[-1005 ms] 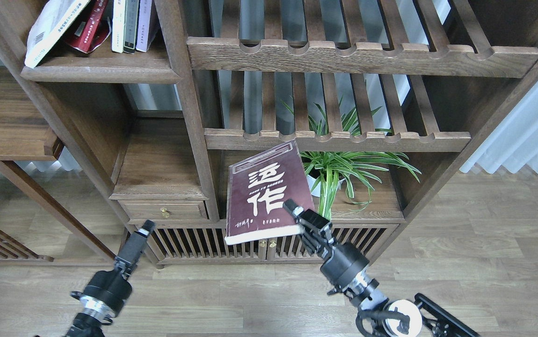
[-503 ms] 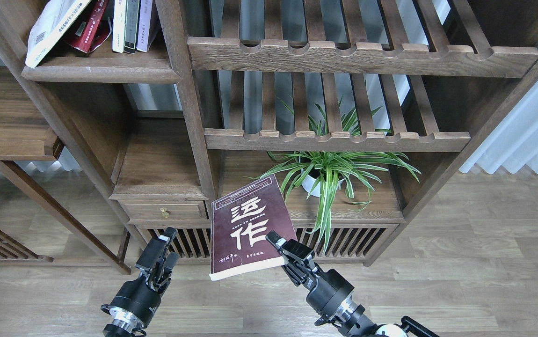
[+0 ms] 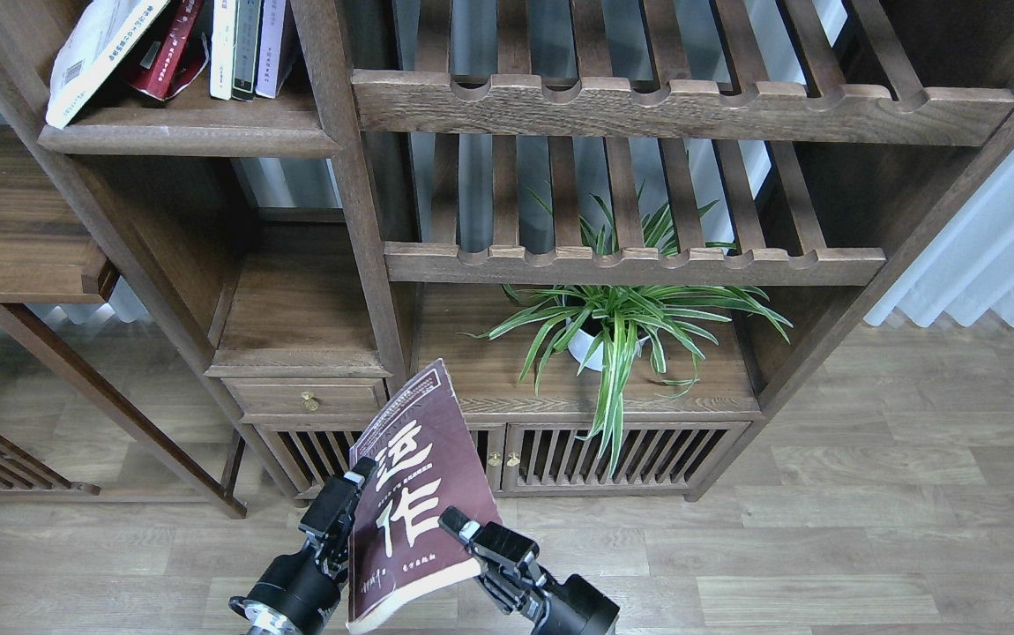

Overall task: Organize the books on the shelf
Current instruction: 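Grasp the maroon book with the left gripper beside the right gripper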

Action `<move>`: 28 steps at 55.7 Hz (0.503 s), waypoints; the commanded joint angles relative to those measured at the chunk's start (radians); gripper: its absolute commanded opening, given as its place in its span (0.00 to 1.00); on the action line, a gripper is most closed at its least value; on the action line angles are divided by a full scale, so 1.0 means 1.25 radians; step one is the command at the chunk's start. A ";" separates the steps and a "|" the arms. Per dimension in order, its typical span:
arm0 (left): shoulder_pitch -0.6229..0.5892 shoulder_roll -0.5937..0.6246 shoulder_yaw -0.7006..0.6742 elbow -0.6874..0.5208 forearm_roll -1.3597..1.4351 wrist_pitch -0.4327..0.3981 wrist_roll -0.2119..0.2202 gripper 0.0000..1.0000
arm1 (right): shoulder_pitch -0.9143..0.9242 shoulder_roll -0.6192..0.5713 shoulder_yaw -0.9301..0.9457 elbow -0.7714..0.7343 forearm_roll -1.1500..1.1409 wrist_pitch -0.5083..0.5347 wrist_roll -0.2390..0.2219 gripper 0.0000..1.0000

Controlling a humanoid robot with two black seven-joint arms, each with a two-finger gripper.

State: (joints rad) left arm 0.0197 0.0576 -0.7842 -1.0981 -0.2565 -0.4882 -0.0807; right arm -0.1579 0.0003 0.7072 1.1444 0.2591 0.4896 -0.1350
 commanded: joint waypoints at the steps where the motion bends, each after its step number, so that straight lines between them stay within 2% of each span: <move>1: -0.005 0.002 0.014 -0.006 -0.007 0.000 -0.009 0.02 | -0.001 0.000 0.001 0.000 -0.002 -0.001 0.000 0.07; 23: -0.006 0.041 0.011 -0.019 -0.007 0.000 -0.004 0.00 | 0.013 0.000 0.052 -0.044 -0.005 -0.001 0.002 0.13; 28: -0.002 0.058 -0.003 -0.034 -0.005 0.000 -0.003 0.00 | 0.021 0.000 0.053 -0.059 -0.005 -0.001 0.004 0.20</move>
State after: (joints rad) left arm 0.0108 0.1033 -0.7662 -1.1241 -0.2657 -0.4890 -0.0855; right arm -0.1424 0.0001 0.7674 1.0929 0.2504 0.4859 -0.1352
